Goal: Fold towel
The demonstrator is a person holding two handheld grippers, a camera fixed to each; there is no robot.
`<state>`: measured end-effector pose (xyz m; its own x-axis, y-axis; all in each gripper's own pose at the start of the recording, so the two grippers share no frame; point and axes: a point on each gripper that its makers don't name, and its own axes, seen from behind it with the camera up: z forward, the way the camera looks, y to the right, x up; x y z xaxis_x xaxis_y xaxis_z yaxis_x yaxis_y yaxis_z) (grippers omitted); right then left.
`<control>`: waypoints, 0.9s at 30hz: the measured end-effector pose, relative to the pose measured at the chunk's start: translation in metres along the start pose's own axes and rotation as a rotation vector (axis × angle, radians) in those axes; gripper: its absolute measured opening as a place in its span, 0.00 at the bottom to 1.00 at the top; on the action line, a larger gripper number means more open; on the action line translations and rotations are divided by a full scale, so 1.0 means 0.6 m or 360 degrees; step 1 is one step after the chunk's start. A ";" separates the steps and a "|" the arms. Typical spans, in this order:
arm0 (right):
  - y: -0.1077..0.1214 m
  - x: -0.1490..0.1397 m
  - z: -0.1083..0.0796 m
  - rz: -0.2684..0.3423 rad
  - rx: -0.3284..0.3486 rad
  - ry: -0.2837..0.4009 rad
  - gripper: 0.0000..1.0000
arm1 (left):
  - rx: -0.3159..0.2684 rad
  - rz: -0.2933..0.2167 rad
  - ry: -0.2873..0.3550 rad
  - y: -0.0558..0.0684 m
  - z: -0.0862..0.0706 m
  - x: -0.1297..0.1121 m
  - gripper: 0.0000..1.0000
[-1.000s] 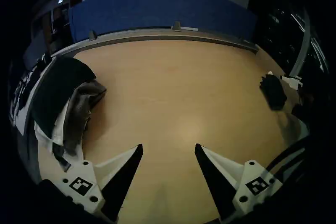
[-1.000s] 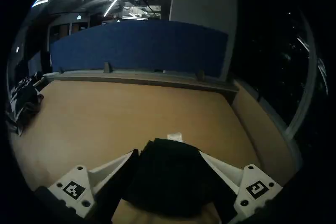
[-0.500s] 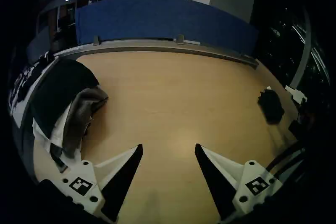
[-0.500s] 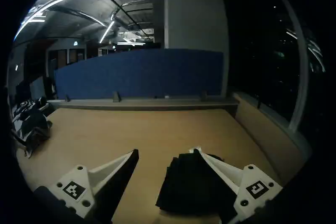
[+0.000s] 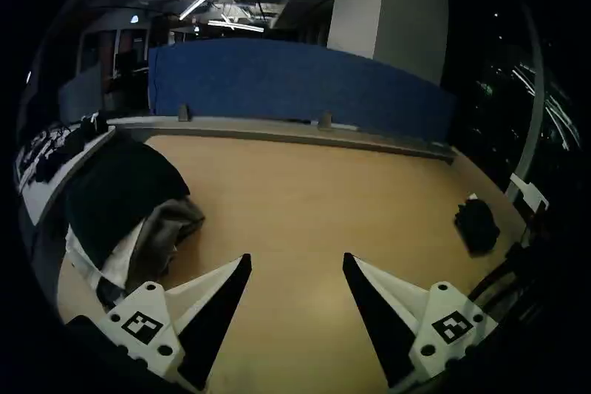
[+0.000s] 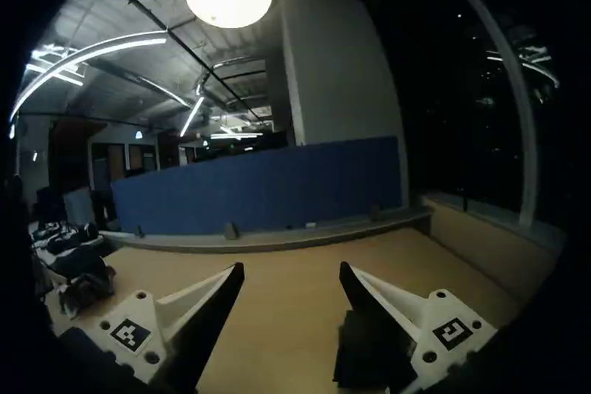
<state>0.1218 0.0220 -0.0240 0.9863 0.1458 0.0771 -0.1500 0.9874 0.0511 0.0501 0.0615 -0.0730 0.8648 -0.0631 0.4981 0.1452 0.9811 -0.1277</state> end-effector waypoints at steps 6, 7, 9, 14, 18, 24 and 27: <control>-0.012 0.000 -0.008 0.0014 -0.0007 -0.0004 1.00 | 0.0044 -0.0008 0.0250 -0.016 -0.011 0.066 0.92; -0.013 0.000 -0.008 0.0008 -0.0009 -0.0006 1.00 | 0.0046 -0.0010 0.0286 -0.017 -0.013 0.076 0.92; -0.017 0.000 -0.008 -0.0006 -0.0013 -0.0010 1.00 | 0.0051 -0.0013 0.0362 -0.020 -0.019 0.096 0.92; -0.017 0.006 -0.008 -0.0025 -0.0053 -0.0005 1.00 | 0.0108 -0.0051 0.0525 -0.042 -0.030 0.136 0.92; -0.020 0.010 -0.010 -0.0041 -0.0068 0.0000 1.00 | 0.0158 -0.0089 0.0639 -0.064 -0.041 0.162 0.92; -0.030 0.008 -0.014 -0.0084 -0.0056 -0.0027 1.00 | 0.0178 -0.0088 0.0707 -0.068 -0.042 0.172 0.92; -0.038 0.005 -0.016 -0.0103 -0.0047 -0.0045 1.00 | 0.0177 -0.0055 0.0712 -0.067 -0.039 0.170 0.92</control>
<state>0.1291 0.0004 -0.0343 0.9915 0.0799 0.1028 -0.0832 0.9961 0.0278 0.1439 0.0116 -0.0367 0.9864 -0.1449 0.0782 0.1463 0.9892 -0.0126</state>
